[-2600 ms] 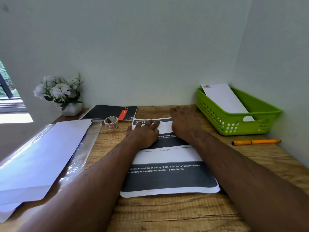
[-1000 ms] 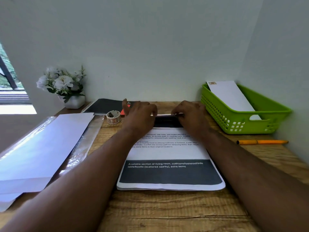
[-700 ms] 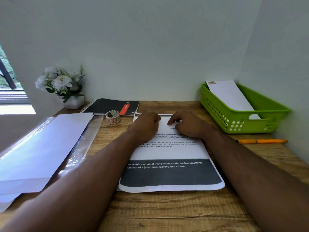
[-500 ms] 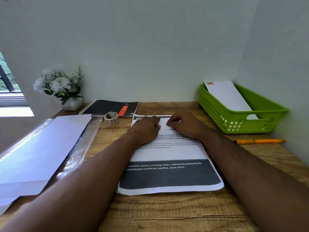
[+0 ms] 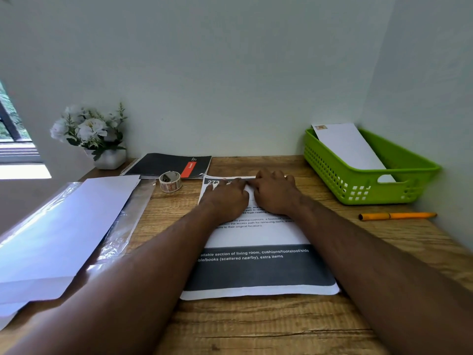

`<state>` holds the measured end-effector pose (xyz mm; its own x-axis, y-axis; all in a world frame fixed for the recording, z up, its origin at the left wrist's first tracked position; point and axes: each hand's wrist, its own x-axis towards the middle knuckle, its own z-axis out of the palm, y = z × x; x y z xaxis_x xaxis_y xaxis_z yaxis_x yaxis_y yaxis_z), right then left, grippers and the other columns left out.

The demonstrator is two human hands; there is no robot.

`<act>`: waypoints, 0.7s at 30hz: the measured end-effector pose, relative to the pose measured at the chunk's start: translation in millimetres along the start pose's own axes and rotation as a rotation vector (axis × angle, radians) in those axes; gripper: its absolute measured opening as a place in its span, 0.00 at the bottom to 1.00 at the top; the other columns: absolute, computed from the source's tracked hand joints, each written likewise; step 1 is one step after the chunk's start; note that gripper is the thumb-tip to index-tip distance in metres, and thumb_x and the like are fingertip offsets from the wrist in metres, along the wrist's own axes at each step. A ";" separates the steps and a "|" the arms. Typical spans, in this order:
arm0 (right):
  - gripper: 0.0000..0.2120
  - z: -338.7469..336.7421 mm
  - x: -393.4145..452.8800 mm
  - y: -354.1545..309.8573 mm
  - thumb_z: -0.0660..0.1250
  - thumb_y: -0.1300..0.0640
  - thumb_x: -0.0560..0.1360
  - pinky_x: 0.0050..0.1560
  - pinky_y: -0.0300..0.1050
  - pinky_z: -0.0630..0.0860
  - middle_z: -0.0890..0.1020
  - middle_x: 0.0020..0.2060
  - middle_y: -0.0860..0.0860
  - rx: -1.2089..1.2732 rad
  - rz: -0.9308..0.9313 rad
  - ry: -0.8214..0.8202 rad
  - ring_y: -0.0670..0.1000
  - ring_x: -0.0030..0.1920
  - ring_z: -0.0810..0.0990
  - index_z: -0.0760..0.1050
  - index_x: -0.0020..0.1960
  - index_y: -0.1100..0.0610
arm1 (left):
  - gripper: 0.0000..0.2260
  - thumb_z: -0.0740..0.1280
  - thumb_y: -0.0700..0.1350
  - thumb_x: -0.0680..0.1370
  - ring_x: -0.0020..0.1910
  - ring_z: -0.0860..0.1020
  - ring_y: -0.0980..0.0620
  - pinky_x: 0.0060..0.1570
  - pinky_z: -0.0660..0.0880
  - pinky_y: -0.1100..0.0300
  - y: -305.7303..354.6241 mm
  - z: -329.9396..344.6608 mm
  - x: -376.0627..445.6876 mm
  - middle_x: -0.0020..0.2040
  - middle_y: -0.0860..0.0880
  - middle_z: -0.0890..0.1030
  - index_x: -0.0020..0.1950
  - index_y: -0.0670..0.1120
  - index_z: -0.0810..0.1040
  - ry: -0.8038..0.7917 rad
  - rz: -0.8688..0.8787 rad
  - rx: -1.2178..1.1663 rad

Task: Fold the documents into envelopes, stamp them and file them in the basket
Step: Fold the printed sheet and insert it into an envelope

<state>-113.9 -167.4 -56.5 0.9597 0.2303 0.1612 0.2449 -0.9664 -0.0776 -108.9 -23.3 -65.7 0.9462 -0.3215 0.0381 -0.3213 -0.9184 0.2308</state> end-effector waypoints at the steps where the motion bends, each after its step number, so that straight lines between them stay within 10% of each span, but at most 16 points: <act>1: 0.21 -0.9 -0.2 -1.4 0.53 0.54 0.78 0.63 0.59 0.61 0.69 0.64 0.53 -0.017 0.001 0.003 0.60 0.64 0.67 0.68 0.69 0.44 | 0.24 0.49 0.47 0.81 0.76 0.57 0.45 0.73 0.52 0.40 0.0 0.2 0.1 0.78 0.50 0.61 0.77 0.50 0.57 -0.006 -0.005 0.003; 15: 0.13 -19.1 -27.4 27.2 0.57 0.60 0.75 0.51 0.47 0.73 0.79 0.57 0.54 -0.306 0.249 0.143 0.55 0.56 0.77 0.79 0.53 0.56 | 0.24 0.47 0.49 0.82 0.77 0.52 0.40 0.72 0.51 0.37 1.7 -3.3 0.9 0.80 0.50 0.51 0.79 0.52 0.51 -0.067 -0.018 0.054; 21: 0.22 3.8 -4.1 6.5 0.49 0.54 0.80 0.70 0.58 0.63 0.64 0.73 0.59 -0.074 -0.029 0.082 0.61 0.72 0.62 0.63 0.72 0.61 | 0.23 0.46 0.51 0.82 0.76 0.53 0.37 0.71 0.52 0.35 2.7 -3.3 3.7 0.79 0.51 0.53 0.79 0.54 0.52 -0.066 -0.045 0.045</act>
<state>-115.7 -174.1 -61.4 0.9371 0.2513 0.2421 0.2589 -0.9659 0.0004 -106.2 -26.2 -61.7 0.9554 -0.2930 -0.0361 -0.2815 -0.9412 0.1870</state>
